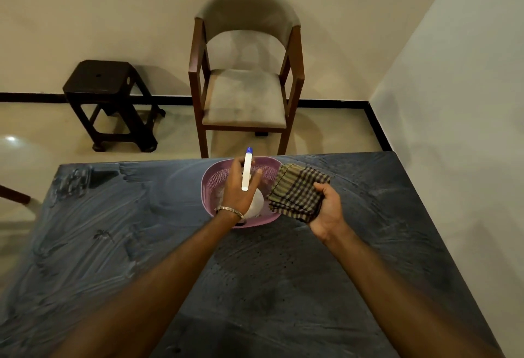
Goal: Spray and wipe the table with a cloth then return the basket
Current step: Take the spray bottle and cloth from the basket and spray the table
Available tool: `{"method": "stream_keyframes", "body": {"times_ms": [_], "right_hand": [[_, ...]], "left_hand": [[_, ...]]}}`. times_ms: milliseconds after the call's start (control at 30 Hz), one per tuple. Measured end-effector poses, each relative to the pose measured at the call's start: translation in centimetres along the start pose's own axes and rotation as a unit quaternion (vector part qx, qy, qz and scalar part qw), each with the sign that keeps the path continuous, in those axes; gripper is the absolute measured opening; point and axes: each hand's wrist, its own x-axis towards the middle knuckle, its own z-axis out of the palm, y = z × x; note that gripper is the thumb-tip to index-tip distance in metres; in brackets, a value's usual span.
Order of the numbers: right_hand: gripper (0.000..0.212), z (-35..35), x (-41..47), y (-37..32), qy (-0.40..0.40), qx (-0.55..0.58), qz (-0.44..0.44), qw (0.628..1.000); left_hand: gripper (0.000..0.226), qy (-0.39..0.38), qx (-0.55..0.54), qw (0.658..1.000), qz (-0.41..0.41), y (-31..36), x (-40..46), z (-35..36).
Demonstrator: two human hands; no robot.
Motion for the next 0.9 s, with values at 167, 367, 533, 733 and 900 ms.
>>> {"method": "stream_keyframes", "body": {"times_ms": [167, 367, 533, 733, 900], "right_hand": [[0.03, 0.5, 0.0, 0.6, -0.01, -0.004, 0.011, 1.0], [0.033, 0.6, 0.0, 1.2, -0.006, -0.004, 0.016, 1.0], [0.033, 0.8, -0.4, 1.5, 0.005, -0.006, 0.014, 1.0], [0.029, 1.1, -1.6, 1.6, 0.021, -0.015, 0.011, 1.0], [0.026, 1.1, -3.1, 1.9, 0.025, -0.005, 0.0, 1.0]], "left_hand": [[0.039, 0.003, 0.01, 1.0, -0.006, -1.1, -0.2, -0.4], [0.045, -0.01, 0.024, 0.999, -0.022, -2.1, -0.5, -0.9], [0.056, -0.03, 0.07, 0.997, -0.012, -2.3, -0.4, -1.3], [0.072, -0.043, 0.109, 0.993, -0.002, -2.9, -0.8, -2.0], [0.075, -0.053, 0.099, 0.994, -0.004, -2.3, -2.0, -3.1]]}}
